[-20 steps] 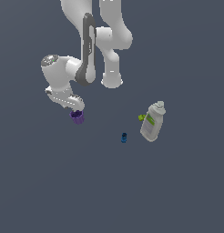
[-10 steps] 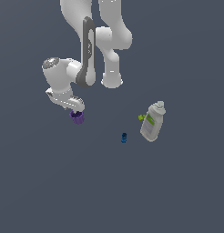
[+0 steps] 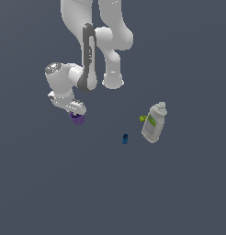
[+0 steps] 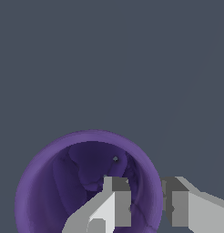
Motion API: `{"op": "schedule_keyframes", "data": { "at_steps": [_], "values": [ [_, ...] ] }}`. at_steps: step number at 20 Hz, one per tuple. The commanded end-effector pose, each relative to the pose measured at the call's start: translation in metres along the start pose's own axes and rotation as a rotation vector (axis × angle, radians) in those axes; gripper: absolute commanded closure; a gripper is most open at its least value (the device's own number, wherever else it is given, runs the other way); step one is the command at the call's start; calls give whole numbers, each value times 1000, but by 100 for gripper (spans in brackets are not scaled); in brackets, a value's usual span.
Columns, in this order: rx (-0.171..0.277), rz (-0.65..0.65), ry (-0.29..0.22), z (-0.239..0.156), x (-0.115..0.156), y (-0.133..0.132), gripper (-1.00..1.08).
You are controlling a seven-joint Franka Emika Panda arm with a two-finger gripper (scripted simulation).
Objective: Pick up a designated object from a clutter of objects.
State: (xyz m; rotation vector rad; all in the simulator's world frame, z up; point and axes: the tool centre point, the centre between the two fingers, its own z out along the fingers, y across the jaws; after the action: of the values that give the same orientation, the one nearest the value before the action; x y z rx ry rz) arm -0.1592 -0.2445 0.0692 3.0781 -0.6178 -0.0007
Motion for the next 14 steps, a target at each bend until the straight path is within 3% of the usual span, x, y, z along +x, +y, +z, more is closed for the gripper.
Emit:
{"op": "schedule_keyframes", "data": {
  "at_steps": [1, 14],
  "values": [
    [0, 0, 0, 1, 0, 0, 108],
    [1, 0, 1, -5, 1, -4, 108]
  ]
}}
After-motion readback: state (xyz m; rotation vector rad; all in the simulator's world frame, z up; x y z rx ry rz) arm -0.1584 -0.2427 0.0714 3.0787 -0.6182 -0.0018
